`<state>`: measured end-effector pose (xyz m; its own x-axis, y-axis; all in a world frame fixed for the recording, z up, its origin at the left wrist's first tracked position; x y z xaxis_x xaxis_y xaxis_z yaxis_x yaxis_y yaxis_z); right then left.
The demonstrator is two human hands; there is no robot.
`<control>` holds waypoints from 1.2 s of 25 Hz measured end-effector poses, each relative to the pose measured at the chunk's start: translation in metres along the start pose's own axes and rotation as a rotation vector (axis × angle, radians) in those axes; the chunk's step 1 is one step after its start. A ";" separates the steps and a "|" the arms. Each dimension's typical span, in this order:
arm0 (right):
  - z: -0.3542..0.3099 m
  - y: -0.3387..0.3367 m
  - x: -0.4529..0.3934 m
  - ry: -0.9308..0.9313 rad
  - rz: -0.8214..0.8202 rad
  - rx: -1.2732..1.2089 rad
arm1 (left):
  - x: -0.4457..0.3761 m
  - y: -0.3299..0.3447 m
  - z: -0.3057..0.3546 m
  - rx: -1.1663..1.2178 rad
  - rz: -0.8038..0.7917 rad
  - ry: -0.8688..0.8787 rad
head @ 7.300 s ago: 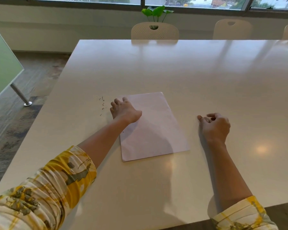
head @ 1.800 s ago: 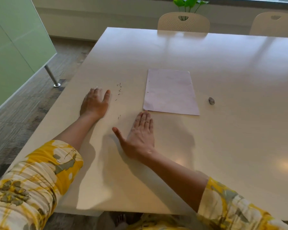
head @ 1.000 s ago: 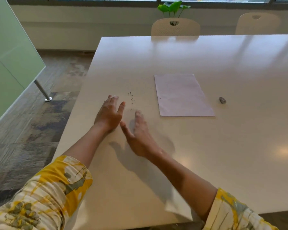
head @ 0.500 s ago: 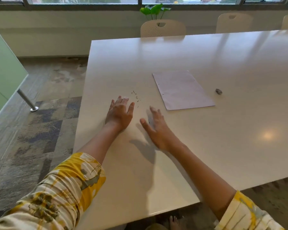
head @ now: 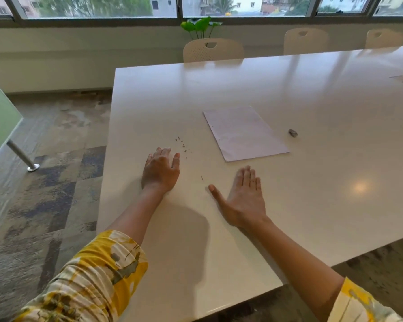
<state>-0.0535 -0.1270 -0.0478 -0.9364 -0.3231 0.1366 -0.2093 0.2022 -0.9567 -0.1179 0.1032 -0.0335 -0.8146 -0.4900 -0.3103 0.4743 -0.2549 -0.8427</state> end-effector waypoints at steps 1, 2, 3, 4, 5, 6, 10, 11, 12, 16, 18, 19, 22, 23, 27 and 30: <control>-0.011 0.005 0.002 -0.038 -0.008 0.004 | 0.001 0.000 0.000 -0.001 0.000 -0.004; -0.022 0.011 0.003 -0.069 -0.015 0.008 | 0.001 -0.001 0.001 -0.005 0.002 -0.008; -0.032 0.015 0.004 -0.093 -0.018 0.014 | 0.002 -0.002 0.001 -0.010 0.011 -0.009; -0.040 0.018 0.003 -0.114 -0.027 0.013 | 0.001 -0.003 0.003 -0.014 0.020 -0.007; -0.049 0.020 0.003 -0.146 -0.043 -0.008 | 0.000 -0.004 0.004 -0.017 0.025 -0.006; -0.059 0.022 0.003 -0.191 -0.060 -0.032 | -0.002 -0.006 0.004 -0.019 0.031 -0.009; -0.098 0.019 0.005 -0.393 -0.262 -0.329 | -0.005 -0.008 0.005 0.005 0.062 -0.020; -0.106 0.012 -0.003 -0.400 -0.363 -0.479 | -0.005 -0.009 0.004 0.011 0.068 -0.034; -0.113 0.001 -0.015 -0.403 -0.395 -0.595 | -0.006 -0.009 0.003 0.014 0.074 -0.047; -0.131 -0.049 -0.087 -0.471 -0.083 -0.657 | -0.005 -0.008 0.001 0.017 0.100 -0.048; -0.142 -0.052 -0.122 -0.507 -0.069 -0.571 | -0.006 -0.007 0.000 0.030 0.096 -0.045; -0.148 -0.049 -0.138 -0.536 -0.084 -0.516 | -0.006 -0.006 0.000 0.036 0.097 -0.043; -0.171 -0.029 -0.171 -0.616 -0.198 -0.285 | -0.009 -0.006 -0.003 0.060 0.127 -0.071; -0.178 -0.019 -0.179 -0.611 -0.243 -0.217 | -0.010 -0.006 -0.004 0.069 0.138 -0.078; -0.188 0.012 -0.197 -0.572 -0.259 0.040 | -0.010 -0.007 -0.005 0.112 0.167 -0.077; -0.197 0.024 -0.185 -0.703 -0.186 0.153 | -0.011 -0.008 -0.007 0.099 0.176 -0.078</control>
<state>0.0589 0.1193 -0.0453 -0.4772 -0.8655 0.1523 -0.2572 -0.0281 -0.9659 -0.1147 0.1164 -0.0268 -0.6901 -0.5961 -0.4103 0.6403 -0.2387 -0.7301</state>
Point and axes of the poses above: each hand's wrist, its own x-axis away from the middle knuckle, its own y-axis out of the palm, z = x × y, the point moved 6 cm from there along -x, towards the middle knuckle, and after that the axes turned 14 degrees about y, right-handed, at the moved point
